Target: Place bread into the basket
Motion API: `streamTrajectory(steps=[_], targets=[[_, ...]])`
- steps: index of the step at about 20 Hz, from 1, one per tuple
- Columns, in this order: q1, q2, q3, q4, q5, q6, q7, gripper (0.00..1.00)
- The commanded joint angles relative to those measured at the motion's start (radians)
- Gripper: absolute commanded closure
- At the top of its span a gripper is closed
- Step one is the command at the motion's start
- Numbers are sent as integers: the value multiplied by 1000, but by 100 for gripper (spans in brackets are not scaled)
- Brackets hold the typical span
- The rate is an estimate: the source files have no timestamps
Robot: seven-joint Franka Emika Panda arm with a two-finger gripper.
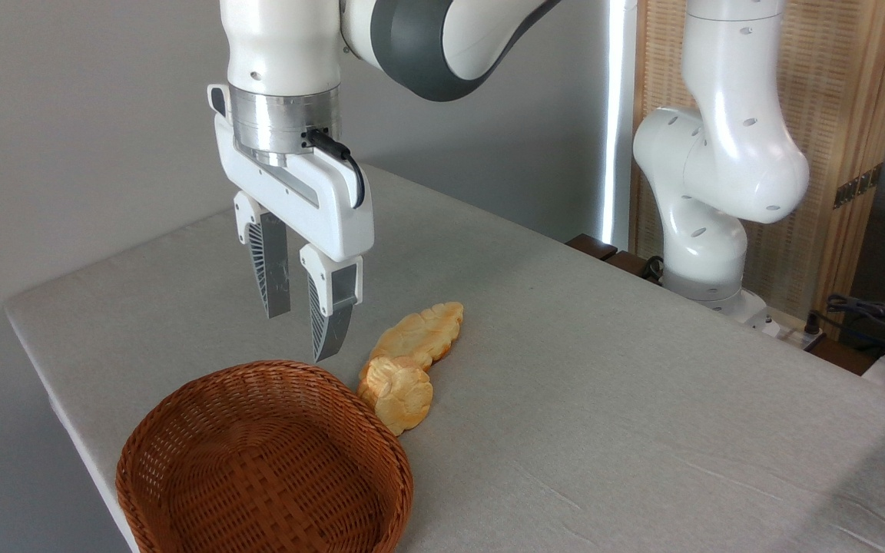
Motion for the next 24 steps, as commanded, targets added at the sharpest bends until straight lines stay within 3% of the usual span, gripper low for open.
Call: streamTrajectory(steps=[1, 20, 24], targets=[[-1, 2, 8, 11, -3, -7, -3, 0], [-1, -1, 8, 9, -3, -9, -3, 0], [-2, -36, 8, -23, -1, -27, 0, 0]])
